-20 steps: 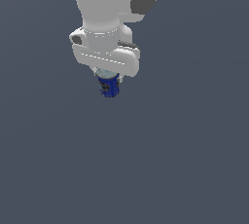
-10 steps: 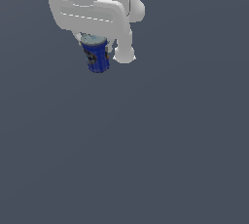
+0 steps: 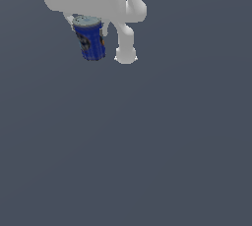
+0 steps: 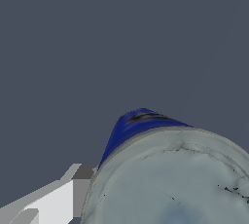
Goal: Pick up the object and move it to a goal position.
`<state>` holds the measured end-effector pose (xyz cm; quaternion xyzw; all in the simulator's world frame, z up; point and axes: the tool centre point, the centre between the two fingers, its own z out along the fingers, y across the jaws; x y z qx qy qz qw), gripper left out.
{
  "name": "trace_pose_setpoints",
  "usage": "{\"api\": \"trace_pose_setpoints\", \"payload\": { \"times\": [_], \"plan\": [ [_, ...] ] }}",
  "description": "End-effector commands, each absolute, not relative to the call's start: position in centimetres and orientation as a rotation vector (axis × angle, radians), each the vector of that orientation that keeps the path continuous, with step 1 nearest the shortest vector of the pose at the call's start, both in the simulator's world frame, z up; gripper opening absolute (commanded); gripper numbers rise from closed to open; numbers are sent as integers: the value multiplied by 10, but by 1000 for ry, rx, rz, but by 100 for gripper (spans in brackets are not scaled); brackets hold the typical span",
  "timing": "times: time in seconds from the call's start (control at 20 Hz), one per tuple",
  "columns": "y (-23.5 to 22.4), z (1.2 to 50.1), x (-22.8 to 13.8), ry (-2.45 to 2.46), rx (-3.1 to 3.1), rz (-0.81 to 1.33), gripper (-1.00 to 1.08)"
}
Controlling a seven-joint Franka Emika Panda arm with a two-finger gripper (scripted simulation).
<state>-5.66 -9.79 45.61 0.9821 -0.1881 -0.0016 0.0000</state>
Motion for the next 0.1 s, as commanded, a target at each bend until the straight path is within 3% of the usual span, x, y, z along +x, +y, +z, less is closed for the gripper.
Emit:
{"api": "trace_pose_setpoints", "payload": {
  "times": [0.0,0.05],
  "plan": [
    [-99,461,-56,-590,3086,0,-100],
    [-99,461,-56,-590,3086,0,-100]
  ]
}}
